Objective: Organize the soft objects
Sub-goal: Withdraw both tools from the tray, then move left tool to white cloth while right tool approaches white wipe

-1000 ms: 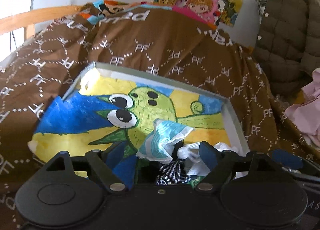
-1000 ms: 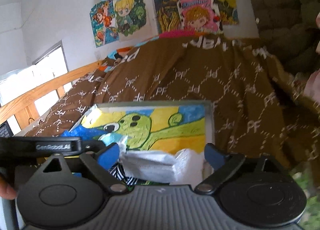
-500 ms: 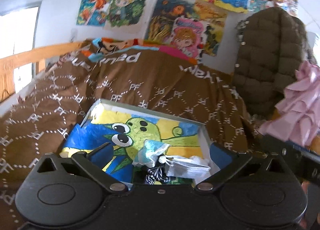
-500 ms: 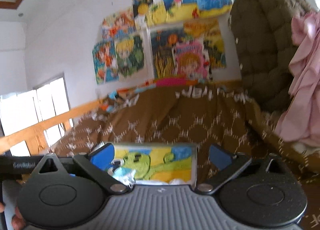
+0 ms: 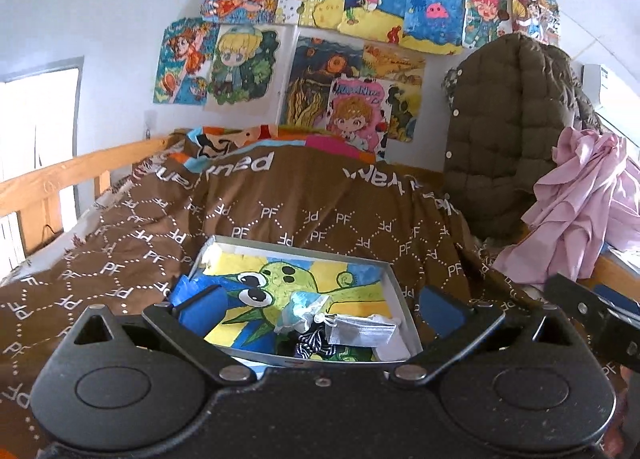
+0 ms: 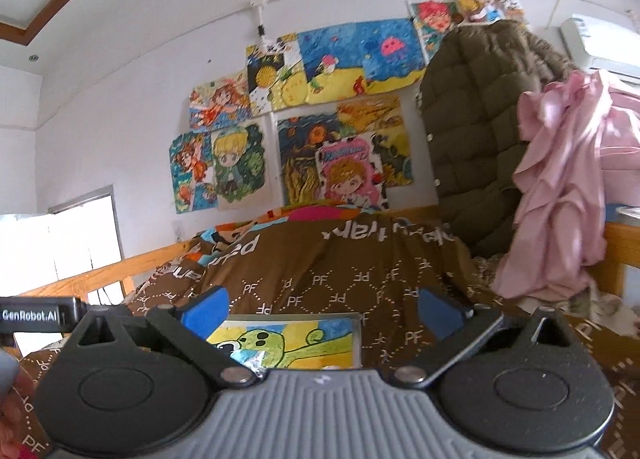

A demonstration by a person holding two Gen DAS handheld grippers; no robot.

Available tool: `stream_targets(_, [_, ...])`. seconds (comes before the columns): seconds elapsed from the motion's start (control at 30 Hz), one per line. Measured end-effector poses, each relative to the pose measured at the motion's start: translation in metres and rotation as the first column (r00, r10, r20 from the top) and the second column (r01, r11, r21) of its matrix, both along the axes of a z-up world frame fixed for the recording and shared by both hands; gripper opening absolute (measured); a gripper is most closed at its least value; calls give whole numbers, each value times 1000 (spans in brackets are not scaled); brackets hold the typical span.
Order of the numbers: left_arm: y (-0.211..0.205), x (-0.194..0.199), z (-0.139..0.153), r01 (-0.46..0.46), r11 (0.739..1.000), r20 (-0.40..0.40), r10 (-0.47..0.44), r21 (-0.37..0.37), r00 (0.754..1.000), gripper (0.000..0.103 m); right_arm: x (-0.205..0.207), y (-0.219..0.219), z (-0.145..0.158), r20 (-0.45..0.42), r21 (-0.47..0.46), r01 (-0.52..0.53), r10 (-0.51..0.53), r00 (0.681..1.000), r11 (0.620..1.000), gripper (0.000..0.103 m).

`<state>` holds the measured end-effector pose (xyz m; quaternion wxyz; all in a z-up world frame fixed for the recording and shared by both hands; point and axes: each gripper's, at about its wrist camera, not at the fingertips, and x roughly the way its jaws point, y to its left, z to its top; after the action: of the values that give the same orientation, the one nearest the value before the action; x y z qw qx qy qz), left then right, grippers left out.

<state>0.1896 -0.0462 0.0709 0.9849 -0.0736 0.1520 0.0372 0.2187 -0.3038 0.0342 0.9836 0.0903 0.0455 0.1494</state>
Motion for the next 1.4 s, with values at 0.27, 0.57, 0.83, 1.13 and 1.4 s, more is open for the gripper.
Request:
stream_targets(0.27, [-4, -43, -10, -1, 1000, 27, 1, -6, 1000, 102, -53, -14, -16, -19, 16, 45, -44, 999, 999, 103])
stream_targets(0.57, [-8, -77, -26, 34, 999, 23, -34, 11, 999, 102, -87, -18, -28, -87, -18, 73, -74, 993, 997, 103])
stream_targets(0.83, [-13, -97, -53, 78, 994, -4, -78, 81, 997, 102, -90, -14, -46, -276, -92, 144, -164, 947, 985, 103])
stream_targets(1.13, [-12, -99, -85, 105, 989, -115, -92, 108, 989, 102, -88, -1, -59, -360, -165, 102, -156, 920, 981, 103])
stream_targets(1.4, [-13, -96, -105, 129, 984, -184, -105, 125, 977, 102, -77, 6, -69, -427, -210, 70, -156, 891, 975, 103])
